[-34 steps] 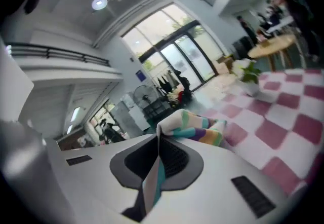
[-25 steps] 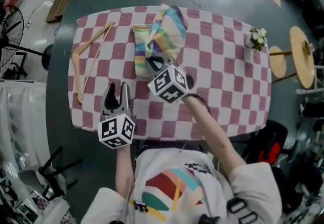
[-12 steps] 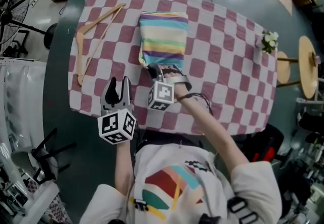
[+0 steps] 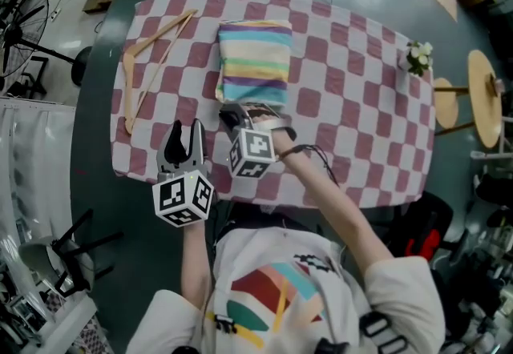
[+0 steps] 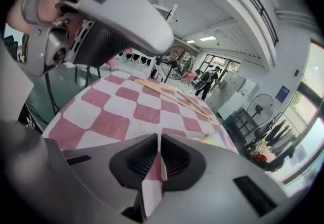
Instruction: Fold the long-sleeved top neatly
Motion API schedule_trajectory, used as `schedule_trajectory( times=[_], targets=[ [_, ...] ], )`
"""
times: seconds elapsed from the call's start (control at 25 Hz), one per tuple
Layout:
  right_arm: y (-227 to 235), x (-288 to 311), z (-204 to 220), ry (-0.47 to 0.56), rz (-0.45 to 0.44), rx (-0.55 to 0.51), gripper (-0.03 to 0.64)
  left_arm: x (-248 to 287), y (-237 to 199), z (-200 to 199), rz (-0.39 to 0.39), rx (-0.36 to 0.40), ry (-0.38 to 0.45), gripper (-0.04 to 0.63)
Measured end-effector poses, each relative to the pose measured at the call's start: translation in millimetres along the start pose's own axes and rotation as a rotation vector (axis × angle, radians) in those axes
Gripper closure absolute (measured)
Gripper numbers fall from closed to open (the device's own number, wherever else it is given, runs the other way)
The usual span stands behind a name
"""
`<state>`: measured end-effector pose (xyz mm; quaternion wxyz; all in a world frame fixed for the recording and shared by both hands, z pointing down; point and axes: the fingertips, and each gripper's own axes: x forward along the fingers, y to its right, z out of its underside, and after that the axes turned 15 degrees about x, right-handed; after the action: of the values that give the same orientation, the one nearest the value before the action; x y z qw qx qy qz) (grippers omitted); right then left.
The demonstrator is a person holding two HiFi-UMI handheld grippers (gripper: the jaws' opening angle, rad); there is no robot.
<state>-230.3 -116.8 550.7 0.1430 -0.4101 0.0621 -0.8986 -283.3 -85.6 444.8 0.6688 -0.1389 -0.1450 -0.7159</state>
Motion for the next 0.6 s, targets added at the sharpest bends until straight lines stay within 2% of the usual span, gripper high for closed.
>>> schedule_trajectory(
  times=[0.16,0.28,0.4,0.52,0.6],
  targets=[
    [18,-31,-32,0.108,0.040,0.084,0.601,-3,3,-18,0.014,0.033,0.043,0.430],
    [49,-66,-54,0.185,0.106,0.145,0.601,-5,8,-48,0.013,0.059,0.116,0.431],
    [85,-109,-65,0.250,0.195,0.227,0.601,-14,19,-88,-0.009,0.119,0.223,0.554],
    [115,-164,-66,0.356,0.300,0.341,0.603,-18,46,-119,0.038,0.181,0.282,0.577],
    [129,-201,-58,0.403,0.384,0.396,0.603,-18,67,-128,0.062,0.202,0.291,0.588]
  ],
)
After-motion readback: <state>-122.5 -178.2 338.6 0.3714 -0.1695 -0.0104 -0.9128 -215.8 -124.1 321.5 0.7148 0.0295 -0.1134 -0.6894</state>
